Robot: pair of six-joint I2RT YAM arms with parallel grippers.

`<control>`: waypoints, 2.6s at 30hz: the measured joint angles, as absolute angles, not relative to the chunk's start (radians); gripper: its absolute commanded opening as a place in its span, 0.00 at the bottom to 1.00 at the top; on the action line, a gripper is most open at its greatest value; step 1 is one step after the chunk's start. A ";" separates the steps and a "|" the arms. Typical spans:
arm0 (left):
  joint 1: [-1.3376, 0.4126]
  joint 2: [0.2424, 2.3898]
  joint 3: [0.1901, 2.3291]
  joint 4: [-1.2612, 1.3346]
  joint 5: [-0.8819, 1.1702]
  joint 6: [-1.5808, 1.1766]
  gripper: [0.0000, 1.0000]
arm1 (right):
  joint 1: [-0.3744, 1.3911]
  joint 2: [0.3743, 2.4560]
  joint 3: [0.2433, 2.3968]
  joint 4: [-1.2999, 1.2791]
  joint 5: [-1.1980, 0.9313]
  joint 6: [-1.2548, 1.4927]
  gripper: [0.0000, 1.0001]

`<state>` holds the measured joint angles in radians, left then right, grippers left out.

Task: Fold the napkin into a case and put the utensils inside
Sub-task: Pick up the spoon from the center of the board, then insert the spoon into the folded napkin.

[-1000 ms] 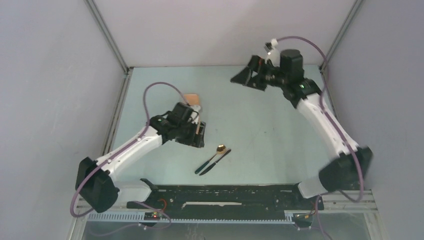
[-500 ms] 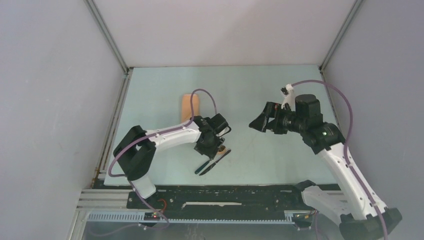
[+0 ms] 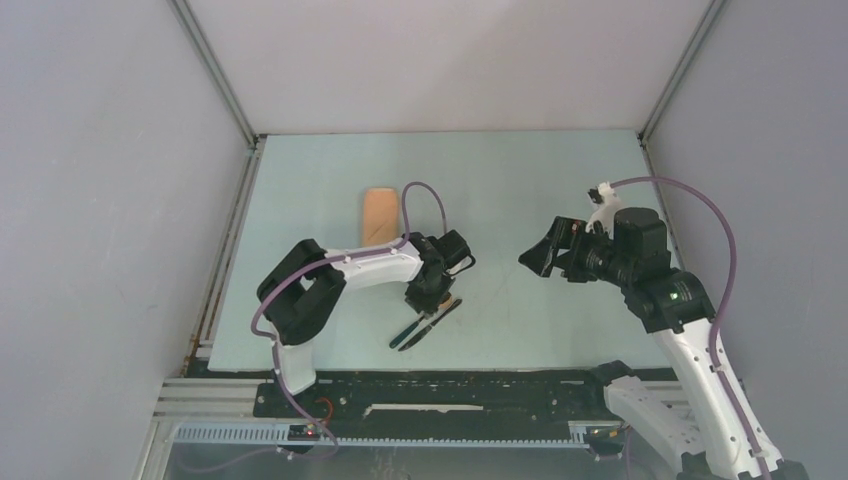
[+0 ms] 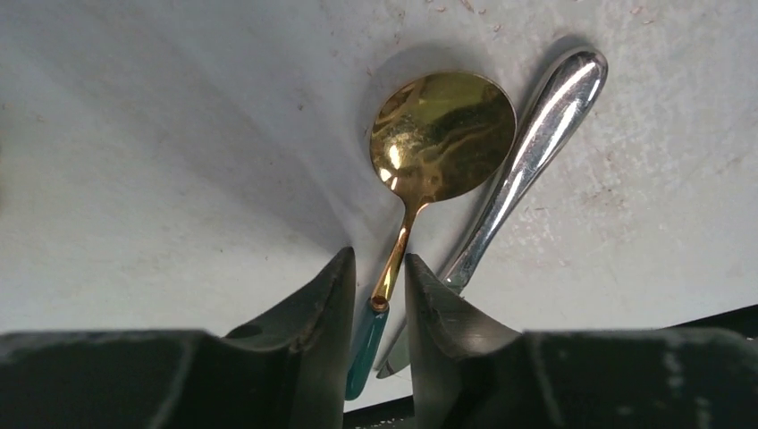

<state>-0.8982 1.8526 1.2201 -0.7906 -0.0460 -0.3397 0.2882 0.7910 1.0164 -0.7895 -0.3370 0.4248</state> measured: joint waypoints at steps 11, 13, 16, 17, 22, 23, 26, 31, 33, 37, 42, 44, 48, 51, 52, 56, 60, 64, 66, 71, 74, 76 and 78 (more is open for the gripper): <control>-0.903 1.860 1.219 -0.784 -0.084 -0.339 0.00 | 0.275 0.763 1.016 -0.847 -0.224 0.401 1.00; -0.903 1.840 1.211 -0.784 -0.126 -0.340 0.00 | 0.274 0.759 1.016 -0.857 -0.184 0.393 1.00; -0.883 1.774 1.211 -0.799 -0.175 -0.339 0.00 | 0.274 0.755 1.016 -0.860 -0.140 0.379 1.00; -0.859 1.736 1.216 -0.805 -0.186 -0.339 0.00 | 0.274 0.755 1.016 -0.862 -0.130 0.373 1.00; -0.667 1.659 1.335 -0.817 -0.219 -0.330 0.00 | 0.274 0.772 1.016 -0.867 -0.104 0.360 1.00; -0.631 1.662 1.363 -0.813 -0.226 -0.325 0.00 | 0.274 0.780 1.016 -0.867 -0.104 0.360 1.00; -0.523 1.699 1.468 -0.811 -0.237 -0.301 0.00 | 0.274 0.808 1.016 -0.865 -0.105 0.357 1.00; -0.395 1.881 1.727 -0.823 -0.241 -0.267 0.00 | 0.274 0.856 1.016 -0.863 -0.106 0.357 1.00; -0.364 1.969 1.825 -0.830 -0.244 -0.257 0.00 | 0.274 0.863 1.016 -0.863 -0.106 0.357 1.00; -0.335 2.111 1.964 -0.852 -0.252 -0.252 0.00 | 0.274 0.869 1.010 -0.860 -0.105 0.357 1.00; -0.316 2.239 2.084 -0.874 -0.252 -0.253 0.00 | 0.274 0.873 0.995 -0.852 -0.105 0.357 1.00; -0.313 2.260 2.099 -0.879 -0.252 -0.253 0.00 | 0.274 0.878 0.990 -0.851 -0.106 0.357 1.00; -0.313 2.290 2.112 -0.881 -0.252 -0.253 0.00 | 0.274 0.880 0.984 -0.852 -0.110 0.358 1.00; -0.313 2.312 2.127 -0.885 -0.251 -0.255 0.00 | 0.273 0.880 0.984 -0.849 -0.115 0.360 1.00; -0.313 2.319 2.130 -0.885 -0.250 -0.259 0.00 | 0.273 0.880 0.984 -0.848 -0.117 0.361 1.00; -0.313 2.323 2.102 -0.874 -0.249 -0.270 0.00 | 0.272 0.880 0.984 -0.848 -0.125 0.362 1.00; -0.313 2.301 1.993 -0.838 -0.239 -0.283 0.00 | 0.270 0.879 0.983 -0.847 -0.135 0.364 1.00; -0.317 2.252 1.859 -0.807 -0.233 -0.295 0.00 | 0.270 0.874 0.968 -0.837 -0.148 0.368 1.00; -0.319 2.225 1.815 -0.790 -0.233 -0.300 0.00 | 0.270 0.872 0.960 -0.834 -0.154 0.369 1.00; -0.327 2.149 1.736 -0.755 -0.228 -0.317 0.00 | 0.270 0.865 0.945 -0.833 -0.163 0.373 1.00; -0.329 2.125 1.708 -0.738 -0.219 -0.330 0.00 | 0.270 0.862 0.944 -0.833 -0.167 0.374 1.00; -0.329 2.114 1.683 -0.723 -0.211 -0.340 0.00 | 0.270 0.858 0.944 -0.833 -0.167 0.376 1.00; -0.330 2.107 1.658 -0.716 -0.206 -0.345 0.00 | 0.270 0.856 0.944 -0.833 -0.167 0.377 1.00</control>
